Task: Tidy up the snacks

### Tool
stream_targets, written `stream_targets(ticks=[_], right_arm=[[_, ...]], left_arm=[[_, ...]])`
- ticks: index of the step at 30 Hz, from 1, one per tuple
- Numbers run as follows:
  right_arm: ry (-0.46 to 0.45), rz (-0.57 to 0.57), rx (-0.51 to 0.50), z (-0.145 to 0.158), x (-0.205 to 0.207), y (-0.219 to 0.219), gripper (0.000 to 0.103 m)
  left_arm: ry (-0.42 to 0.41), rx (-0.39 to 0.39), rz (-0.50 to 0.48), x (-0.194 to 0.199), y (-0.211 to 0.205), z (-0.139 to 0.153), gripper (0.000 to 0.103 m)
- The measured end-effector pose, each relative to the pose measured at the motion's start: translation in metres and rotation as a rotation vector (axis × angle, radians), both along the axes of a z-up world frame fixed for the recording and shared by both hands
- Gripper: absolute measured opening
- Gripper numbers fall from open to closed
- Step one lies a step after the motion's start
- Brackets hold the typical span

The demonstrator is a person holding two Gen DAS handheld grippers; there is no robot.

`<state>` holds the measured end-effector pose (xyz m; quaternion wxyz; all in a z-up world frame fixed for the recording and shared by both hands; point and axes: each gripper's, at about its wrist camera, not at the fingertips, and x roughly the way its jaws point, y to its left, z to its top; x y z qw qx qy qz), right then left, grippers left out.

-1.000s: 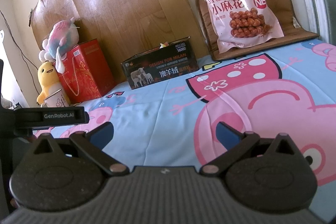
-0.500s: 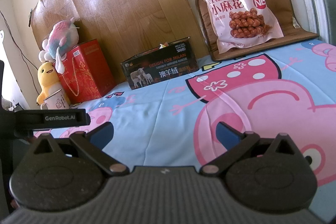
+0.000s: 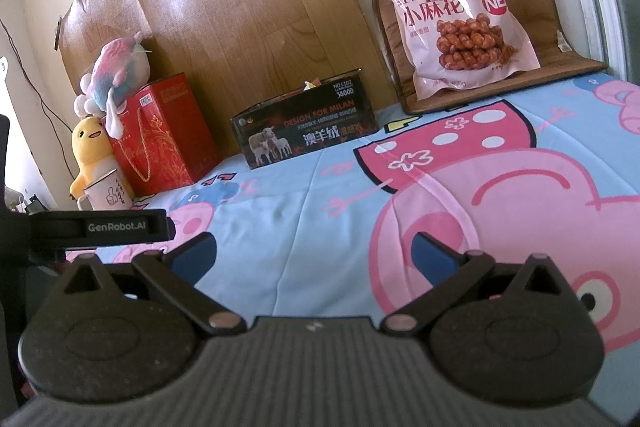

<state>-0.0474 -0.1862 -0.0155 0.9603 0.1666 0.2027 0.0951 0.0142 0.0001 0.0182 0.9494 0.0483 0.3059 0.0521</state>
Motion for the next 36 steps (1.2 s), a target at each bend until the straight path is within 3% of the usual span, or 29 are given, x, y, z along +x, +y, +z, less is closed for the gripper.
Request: stream_targets(ticks=[36], right_arm=[[-0.041,-0.011,-0.02,0.0048,-0.0046,0.0015,0.103]], left_arm=[[0.004,0.008,-0.009,-0.0015,-0.0013,0.0002,0.103]])
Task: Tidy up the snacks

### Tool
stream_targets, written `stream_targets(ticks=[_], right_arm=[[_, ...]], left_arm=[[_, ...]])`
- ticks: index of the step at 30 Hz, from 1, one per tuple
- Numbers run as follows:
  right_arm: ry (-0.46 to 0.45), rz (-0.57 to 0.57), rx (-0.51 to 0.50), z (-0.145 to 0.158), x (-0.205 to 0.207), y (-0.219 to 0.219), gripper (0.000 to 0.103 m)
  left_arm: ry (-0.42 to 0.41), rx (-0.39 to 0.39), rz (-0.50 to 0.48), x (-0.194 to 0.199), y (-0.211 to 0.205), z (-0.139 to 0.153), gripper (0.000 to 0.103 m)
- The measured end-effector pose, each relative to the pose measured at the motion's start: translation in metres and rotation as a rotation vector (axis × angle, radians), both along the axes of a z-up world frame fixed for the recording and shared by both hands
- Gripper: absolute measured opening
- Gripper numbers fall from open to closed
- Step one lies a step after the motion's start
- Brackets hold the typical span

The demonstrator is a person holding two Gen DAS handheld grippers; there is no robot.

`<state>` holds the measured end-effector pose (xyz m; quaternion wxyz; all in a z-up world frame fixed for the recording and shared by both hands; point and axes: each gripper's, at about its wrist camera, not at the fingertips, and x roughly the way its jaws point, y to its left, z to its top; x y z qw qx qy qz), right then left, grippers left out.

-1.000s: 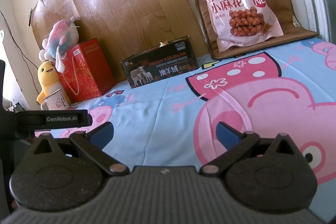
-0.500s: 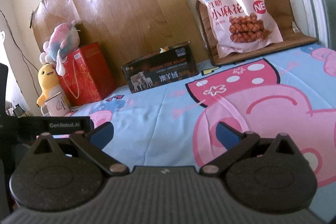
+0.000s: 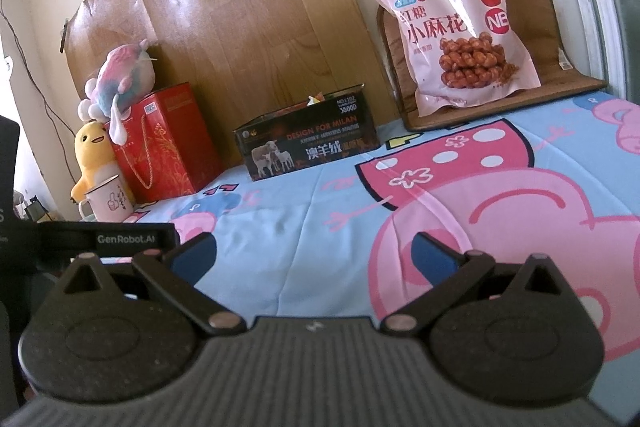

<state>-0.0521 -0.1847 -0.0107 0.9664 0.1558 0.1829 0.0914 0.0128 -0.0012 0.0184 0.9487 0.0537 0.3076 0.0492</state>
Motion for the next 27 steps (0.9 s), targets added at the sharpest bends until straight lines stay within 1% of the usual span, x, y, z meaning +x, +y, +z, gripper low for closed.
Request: stream_targets(ticks=[27], right_arm=[[0.0,0.0,-0.001,0.0004,0.0008,0.0003,0.103]], left_arm=[[-0.005,0.009,0.003,0.0014,0.0007,0.0005,0.103]])
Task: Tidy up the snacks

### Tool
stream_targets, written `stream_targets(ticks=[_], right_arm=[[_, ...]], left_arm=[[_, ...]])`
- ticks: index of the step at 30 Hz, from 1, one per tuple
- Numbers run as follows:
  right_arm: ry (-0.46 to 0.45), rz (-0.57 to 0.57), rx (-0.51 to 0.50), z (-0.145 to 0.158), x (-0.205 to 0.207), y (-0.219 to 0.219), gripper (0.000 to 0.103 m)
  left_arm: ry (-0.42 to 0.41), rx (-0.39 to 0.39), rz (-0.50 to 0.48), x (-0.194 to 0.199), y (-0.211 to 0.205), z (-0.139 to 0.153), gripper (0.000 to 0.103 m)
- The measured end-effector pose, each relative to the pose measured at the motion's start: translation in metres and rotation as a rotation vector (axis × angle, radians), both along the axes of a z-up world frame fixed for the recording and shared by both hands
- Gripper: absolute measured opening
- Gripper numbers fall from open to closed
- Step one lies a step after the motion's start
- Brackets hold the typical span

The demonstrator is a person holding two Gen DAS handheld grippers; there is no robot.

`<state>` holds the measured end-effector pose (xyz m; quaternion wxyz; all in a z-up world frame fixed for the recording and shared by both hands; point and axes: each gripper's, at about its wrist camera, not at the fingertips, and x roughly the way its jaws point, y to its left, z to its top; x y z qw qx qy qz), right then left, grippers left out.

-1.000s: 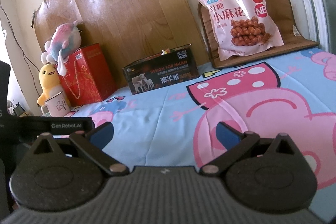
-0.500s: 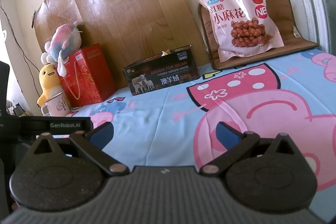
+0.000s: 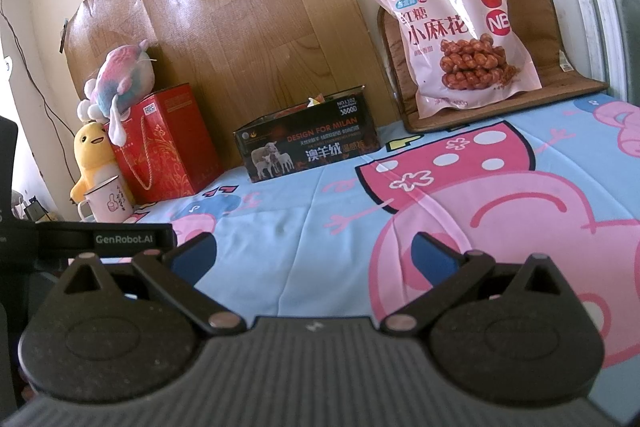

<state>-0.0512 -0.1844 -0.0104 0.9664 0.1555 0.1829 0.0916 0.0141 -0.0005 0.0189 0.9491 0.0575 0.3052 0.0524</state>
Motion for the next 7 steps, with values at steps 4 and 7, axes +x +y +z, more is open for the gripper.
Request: stream_targets(ticks=[4,7], right_arm=[[-0.001,0.0,0.0,0.0,0.0,-0.0003,0.103],[-0.004,0.002,-0.001,0.0006,0.0003,-0.0007,0.103]], left_arm=[[0.002,-0.02,-0.03,-0.0008,-0.0003,0.0001,0.103],[0.011,-0.038,-0.049,0.0004,-0.0009,-0.0009,0.103]])
